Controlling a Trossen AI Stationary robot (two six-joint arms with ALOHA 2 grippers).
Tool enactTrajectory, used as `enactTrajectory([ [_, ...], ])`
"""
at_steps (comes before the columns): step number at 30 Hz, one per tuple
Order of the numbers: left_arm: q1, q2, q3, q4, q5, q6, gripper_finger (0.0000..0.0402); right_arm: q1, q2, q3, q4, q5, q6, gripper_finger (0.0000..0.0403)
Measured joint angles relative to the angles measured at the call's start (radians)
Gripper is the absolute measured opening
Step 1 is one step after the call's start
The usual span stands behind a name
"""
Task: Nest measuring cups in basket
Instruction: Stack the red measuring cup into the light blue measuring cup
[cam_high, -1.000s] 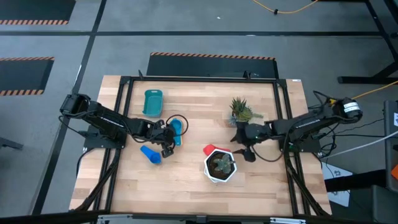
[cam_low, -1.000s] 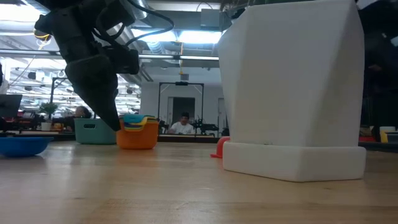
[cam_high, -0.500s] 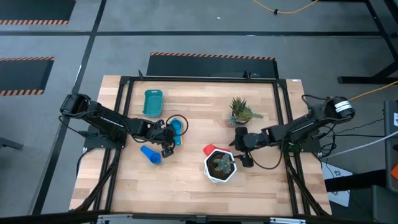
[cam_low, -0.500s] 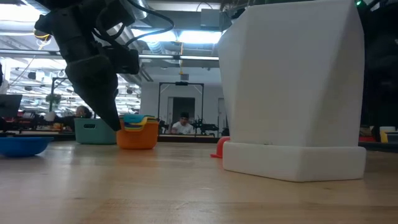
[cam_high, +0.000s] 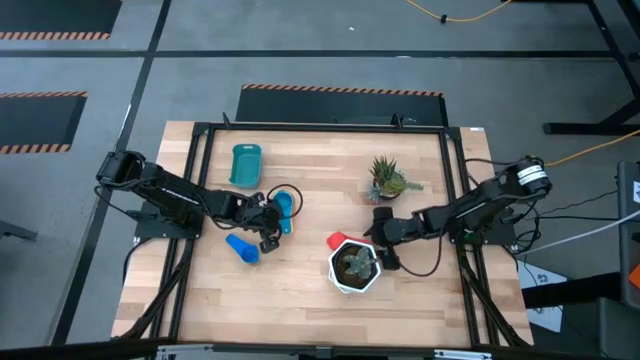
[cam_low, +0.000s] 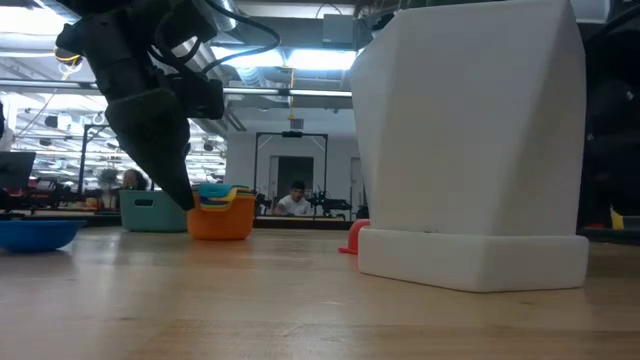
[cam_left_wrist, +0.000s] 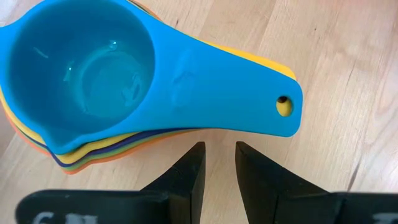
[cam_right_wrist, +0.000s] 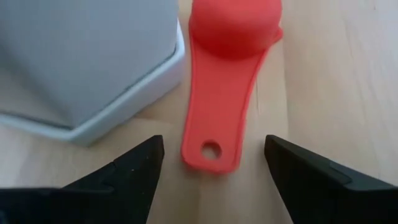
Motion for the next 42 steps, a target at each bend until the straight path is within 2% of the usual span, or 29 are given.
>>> enactTrajectory([
  [7, 0.000, 0.000, 0.000, 0.000, 0.000, 0.000, 0.0081, 0.000, 0.043, 0.002, 0.064, 0.010, 0.003, 0.0282],
  [16, 0.000, 0.000, 0.000, 0.000, 0.000, 0.000, 0.0082, 0.000, 0.045, 0.002, 0.061, 0.014, 0.006, 0.0243],
  [42, 0.000, 0.000, 0.000, 0.000, 0.000, 0.000, 0.0082, 0.000, 0.046, 0.002, 0.052, 0.025, 0.054, 0.0242],
])
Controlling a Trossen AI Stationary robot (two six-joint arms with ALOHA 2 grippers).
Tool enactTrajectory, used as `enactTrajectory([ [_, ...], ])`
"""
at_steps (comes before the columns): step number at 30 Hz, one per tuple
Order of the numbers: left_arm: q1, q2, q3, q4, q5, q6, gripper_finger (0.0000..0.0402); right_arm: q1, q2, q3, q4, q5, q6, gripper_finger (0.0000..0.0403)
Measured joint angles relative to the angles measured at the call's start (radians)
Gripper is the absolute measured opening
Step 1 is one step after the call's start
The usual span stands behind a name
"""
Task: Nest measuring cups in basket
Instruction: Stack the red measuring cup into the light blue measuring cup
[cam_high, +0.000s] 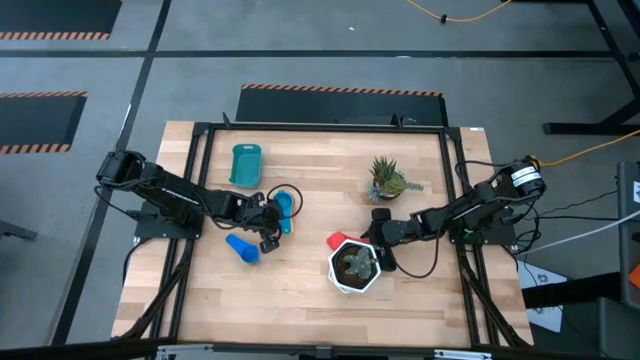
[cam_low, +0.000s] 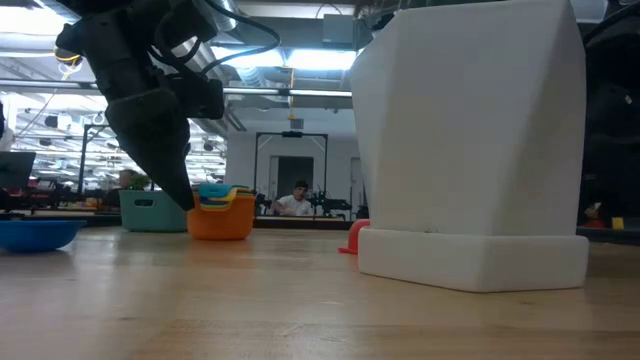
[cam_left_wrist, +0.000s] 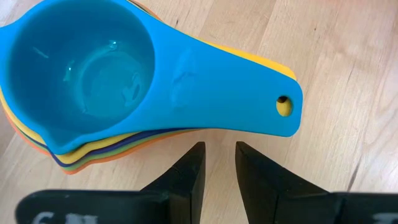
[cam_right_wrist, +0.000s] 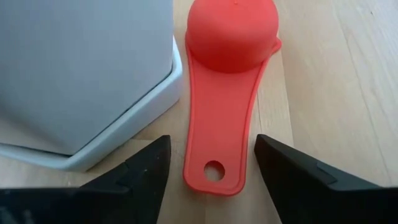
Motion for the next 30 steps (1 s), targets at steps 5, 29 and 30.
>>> enactTrajectory([
  [5, 0.000, 0.000, 0.000, 0.000, 0.000, 0.000, 0.0082, 0.000, 0.000, -0.001, 0.000, 0.000, 0.000, 0.0242],
  [29, 0.000, 0.000, 0.000, 0.000, 0.000, 0.000, 0.0082, -0.060, 0.003, -0.005, 0.070, 0.178, -0.038, 0.0232],
  [30, 0.000, 0.000, 0.000, 0.000, 0.000, 0.000, 0.0082, -0.065, 0.003, -0.005, 0.067, 0.169, -0.038, 0.0232],
])
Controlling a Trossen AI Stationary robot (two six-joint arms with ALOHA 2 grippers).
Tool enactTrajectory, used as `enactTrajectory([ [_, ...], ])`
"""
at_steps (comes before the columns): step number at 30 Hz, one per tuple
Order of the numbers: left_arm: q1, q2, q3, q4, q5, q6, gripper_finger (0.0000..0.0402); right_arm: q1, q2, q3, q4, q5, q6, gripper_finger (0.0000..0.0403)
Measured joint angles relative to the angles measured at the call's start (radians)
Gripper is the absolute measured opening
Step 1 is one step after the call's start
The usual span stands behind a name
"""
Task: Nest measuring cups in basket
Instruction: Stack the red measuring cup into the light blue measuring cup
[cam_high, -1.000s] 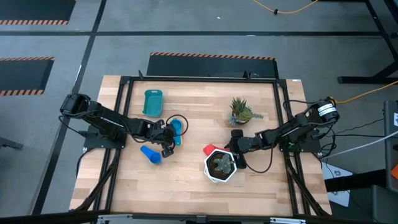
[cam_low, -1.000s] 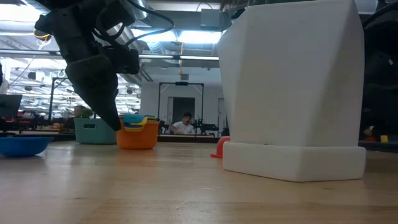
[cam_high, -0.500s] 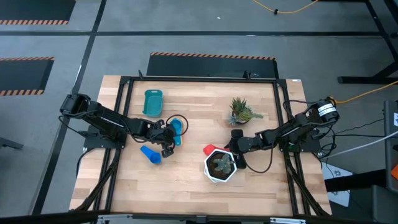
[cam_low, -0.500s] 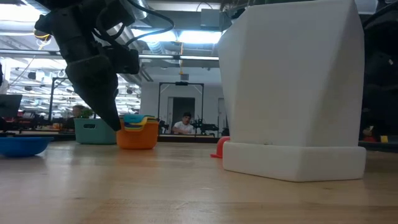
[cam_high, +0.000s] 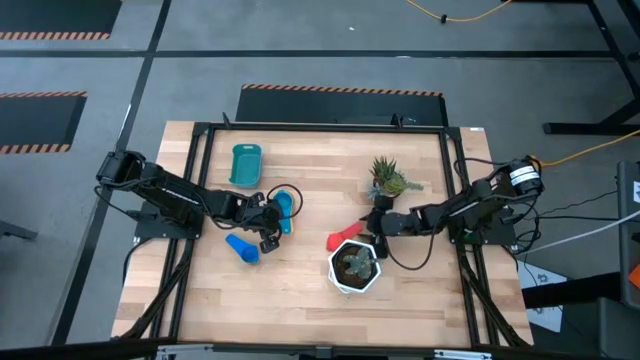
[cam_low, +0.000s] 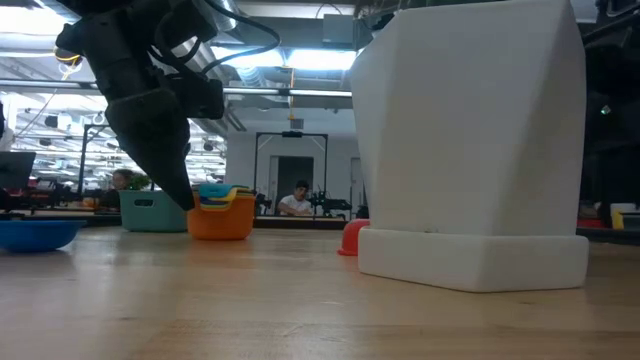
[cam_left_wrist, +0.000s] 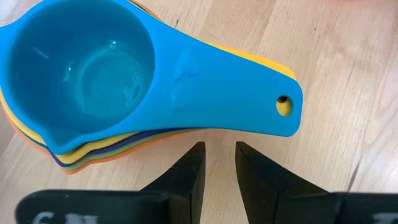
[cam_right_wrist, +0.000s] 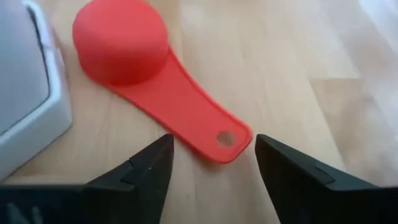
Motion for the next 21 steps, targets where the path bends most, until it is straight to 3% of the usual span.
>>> enactTrajectory([
  [10, 0.000, 0.000, 0.000, 0.000, 0.000, 0.000, 0.0082, -0.041, -0.002, 0.002, -0.022, -0.080, -0.019, 0.0232],
  [21, 0.000, 0.000, 0.000, 0.000, 0.000, 0.000, 0.0082, -0.050, -0.003, 0.003, -0.012, -0.081, -0.022, 0.0232],
])
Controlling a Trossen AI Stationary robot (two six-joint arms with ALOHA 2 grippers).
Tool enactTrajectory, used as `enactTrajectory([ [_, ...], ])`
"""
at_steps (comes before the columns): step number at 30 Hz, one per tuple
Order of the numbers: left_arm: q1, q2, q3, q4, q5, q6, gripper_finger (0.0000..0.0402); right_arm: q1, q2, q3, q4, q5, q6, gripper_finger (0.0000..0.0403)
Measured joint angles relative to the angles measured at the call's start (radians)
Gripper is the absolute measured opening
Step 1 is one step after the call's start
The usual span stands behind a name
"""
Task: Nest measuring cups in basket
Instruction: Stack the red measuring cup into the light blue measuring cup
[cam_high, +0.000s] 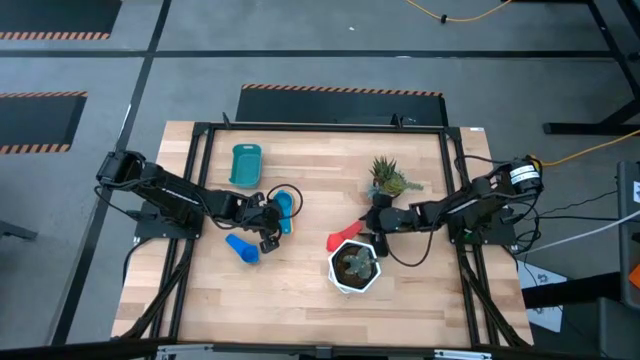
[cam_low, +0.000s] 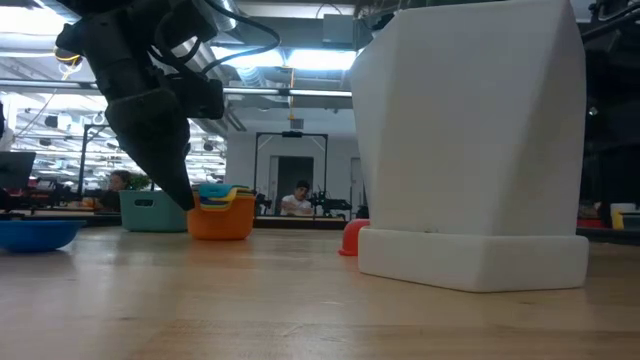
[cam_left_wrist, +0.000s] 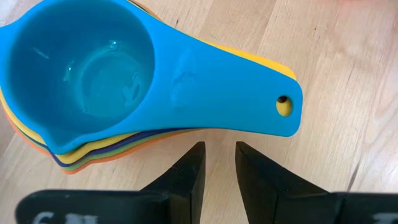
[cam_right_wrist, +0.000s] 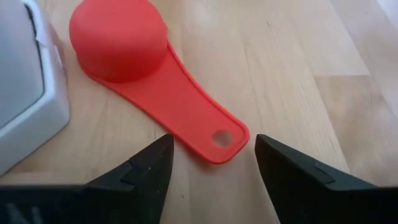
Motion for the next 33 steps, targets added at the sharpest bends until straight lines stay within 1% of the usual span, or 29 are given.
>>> enactTrajectory([
  [7, 0.000, 0.000, 0.000, 0.000, 0.000, 0.000, 0.0082, -0.014, 0.000, 0.000, 0.002, -0.009, -0.050, 0.0232],
  [16, 0.000, 0.000, 0.000, 0.000, 0.000, 0.000, 0.0082, -0.089, 0.024, 0.001, 0.031, -0.160, -0.052, 0.0232],
  [21, 0.000, 0.000, 0.000, 0.000, 0.000, 0.000, 0.0082, -0.090, 0.047, 0.001, 0.085, -0.167, -0.096, 0.0232],
  [33, 0.000, 0.000, 0.000, 0.001, 0.000, 0.000, 0.0082, -0.090, 0.051, 0.001, 0.110, -0.179, -0.093, 0.0232],
])
